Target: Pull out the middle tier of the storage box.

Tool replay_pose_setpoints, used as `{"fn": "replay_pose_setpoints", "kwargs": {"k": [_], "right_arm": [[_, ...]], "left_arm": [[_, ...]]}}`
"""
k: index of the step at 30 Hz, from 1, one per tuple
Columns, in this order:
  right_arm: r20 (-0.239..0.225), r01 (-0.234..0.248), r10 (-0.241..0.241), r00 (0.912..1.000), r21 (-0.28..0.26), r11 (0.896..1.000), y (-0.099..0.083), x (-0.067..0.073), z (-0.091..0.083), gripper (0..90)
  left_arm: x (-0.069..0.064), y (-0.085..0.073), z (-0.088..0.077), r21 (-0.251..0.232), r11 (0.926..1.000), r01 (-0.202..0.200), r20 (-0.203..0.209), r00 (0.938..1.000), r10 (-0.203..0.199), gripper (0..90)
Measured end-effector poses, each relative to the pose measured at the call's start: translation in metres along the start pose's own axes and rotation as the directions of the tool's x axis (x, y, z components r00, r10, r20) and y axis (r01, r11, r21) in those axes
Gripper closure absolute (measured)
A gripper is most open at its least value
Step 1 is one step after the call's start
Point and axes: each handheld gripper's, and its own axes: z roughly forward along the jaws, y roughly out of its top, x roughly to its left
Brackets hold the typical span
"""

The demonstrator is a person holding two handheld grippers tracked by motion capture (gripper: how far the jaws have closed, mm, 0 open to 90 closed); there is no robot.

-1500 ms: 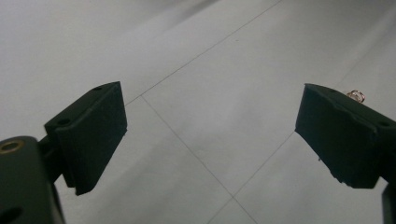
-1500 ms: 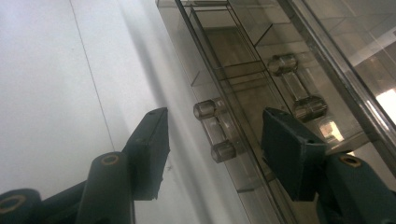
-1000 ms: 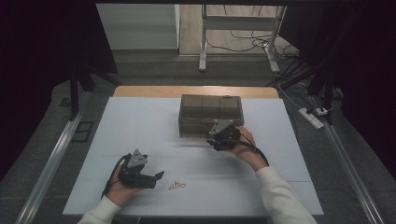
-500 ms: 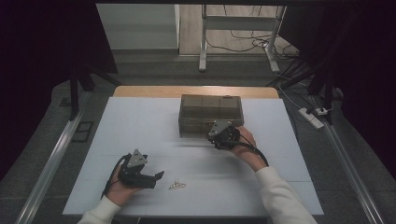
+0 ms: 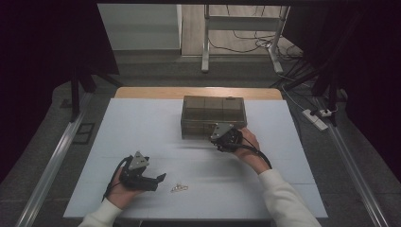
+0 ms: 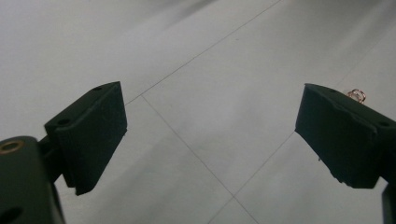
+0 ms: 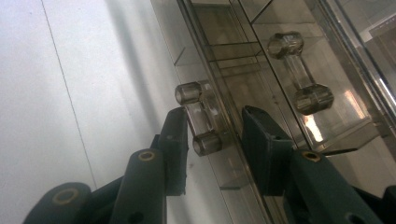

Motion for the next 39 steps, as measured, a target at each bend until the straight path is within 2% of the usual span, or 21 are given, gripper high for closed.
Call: {"fn": "replay_pose_setpoints", "kwargs": {"k": [39], "right_arm": [[-0.006, 0.009, -0.009, 0.9999, 0.017, 1.0, 0.0018, 0.0074, -0.0058, 62.2]], "left_arm": [[0.0003, -0.0003, -0.0008, 0.0, 1.0, -0.002, -0.001, 1.0, 0.002, 8.9]]}}
